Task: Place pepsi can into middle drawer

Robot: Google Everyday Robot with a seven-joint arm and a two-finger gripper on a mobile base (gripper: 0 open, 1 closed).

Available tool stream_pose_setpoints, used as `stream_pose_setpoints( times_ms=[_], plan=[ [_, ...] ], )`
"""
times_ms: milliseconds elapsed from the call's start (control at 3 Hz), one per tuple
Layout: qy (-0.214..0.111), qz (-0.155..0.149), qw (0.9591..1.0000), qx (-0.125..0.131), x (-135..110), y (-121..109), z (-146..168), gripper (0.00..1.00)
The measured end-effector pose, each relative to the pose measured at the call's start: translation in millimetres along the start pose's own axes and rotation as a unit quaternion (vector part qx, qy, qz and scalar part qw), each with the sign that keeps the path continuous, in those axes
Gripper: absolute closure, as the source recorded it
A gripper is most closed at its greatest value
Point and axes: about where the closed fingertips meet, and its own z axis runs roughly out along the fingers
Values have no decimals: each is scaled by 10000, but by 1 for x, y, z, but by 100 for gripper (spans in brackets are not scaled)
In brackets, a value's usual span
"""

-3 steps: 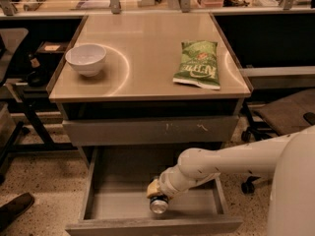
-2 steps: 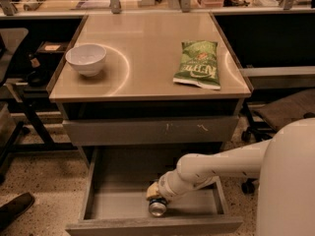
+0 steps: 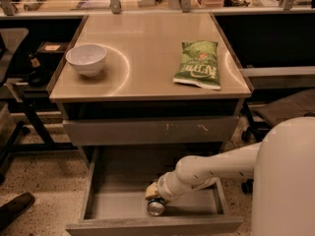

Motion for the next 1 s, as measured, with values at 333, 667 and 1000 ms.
stream_pose_setpoints(
  times_ms=[333, 667, 1000],
  plan=[
    [-79, 76, 9999, -70, -7, -4, 22, 100],
    [-107, 92, 9998, -110, -12, -6, 40, 100],
    [-145, 128, 9997, -134, -13, -8, 51, 100]
  ],
)
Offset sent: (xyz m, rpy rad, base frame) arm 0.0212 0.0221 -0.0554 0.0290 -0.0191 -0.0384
